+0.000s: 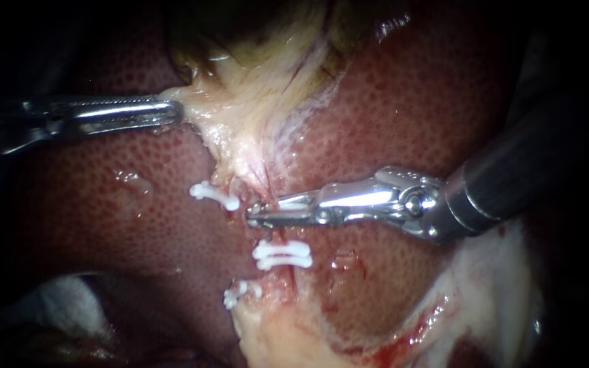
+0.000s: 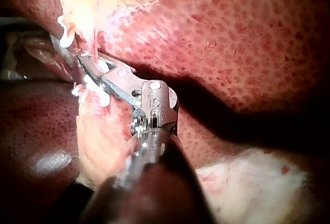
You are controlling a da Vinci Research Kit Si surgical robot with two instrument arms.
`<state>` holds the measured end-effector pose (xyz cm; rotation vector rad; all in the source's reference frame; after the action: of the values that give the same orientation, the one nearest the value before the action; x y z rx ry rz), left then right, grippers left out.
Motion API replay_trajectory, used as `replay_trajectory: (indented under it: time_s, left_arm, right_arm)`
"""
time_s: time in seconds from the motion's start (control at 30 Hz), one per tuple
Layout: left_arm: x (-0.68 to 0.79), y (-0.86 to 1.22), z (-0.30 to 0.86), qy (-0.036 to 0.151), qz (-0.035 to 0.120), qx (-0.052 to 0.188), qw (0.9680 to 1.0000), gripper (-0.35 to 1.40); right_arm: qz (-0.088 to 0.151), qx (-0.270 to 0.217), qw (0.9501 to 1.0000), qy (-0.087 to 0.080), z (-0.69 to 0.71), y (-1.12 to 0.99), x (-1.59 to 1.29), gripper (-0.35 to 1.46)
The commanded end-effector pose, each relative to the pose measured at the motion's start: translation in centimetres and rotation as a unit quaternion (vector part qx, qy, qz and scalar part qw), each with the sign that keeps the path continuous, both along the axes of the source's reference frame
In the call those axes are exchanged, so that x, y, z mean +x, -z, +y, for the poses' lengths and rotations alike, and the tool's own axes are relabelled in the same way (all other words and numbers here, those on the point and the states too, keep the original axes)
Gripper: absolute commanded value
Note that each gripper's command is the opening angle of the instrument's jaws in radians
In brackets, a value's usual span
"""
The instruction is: Going back third clip right tube
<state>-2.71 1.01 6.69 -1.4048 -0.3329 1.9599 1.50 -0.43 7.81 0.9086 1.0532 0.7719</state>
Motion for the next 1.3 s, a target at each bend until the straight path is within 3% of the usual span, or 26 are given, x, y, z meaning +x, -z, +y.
replay_trajectory:
  time_s: [0.03,0.23,0.3,0.37,0.47,0.7,1.13,1.3]
  left_arm:
    - [0.0,0.0,-0.01,0.0,0.0,0.0,1.0,-0.35]
    - [-0.01,0.0,-0.01,0.0,0.0,0.0,1.0,-0.35]
    - [-0.03,-0.01,-0.01,0.0,0.0,0.0,1.0,-0.35]
    - [-0.03,-0.01,-0.02,0.001,0.0,-0.001,1.0,-0.35]
    - [-0.03,-0.01,-0.02,0.001,0.001,-0.001,1.0,-0.35]
    - [-0.03,-0.01,-0.02,0.001,0.001,-0.001,1.0,-0.35]
    - [-0.02,-0.01,-0.03,0.001,0.001,-0.001,1.0,-0.35]
    - [-0.02,-0.01,-0.02,0.0,0.0,-0.001,1.0,-0.35]
  right_arm:
    - [0.0,0.0,1.0,-0.001,0.0,0.0,0.0,-0.35]
    - [0.004,0.003,1.0,0.005,0.0,0.01,0.06,-0.35]
    - [0.005,0.0,1.0,0.006,-0.01,0.01,0.11,-0.08]
    - [0.013,-0.03,0.9994,0.012,0.0,0.0,0.15,0.33]
    - [0.023,-0.075,0.9967,0.022,0.01,-0.01,0.21,0.45]
    - [0.026,-0.13,0.991,0.018,0.05,-0.02,0.23,0.49]
    - [0.024,-0.149,0.9885,0.016,0.12,-0.05,0.07,0.49]
    - [0.03,-0.158,0.9868,0.022,0.13,0.02,-0.1,0.49]
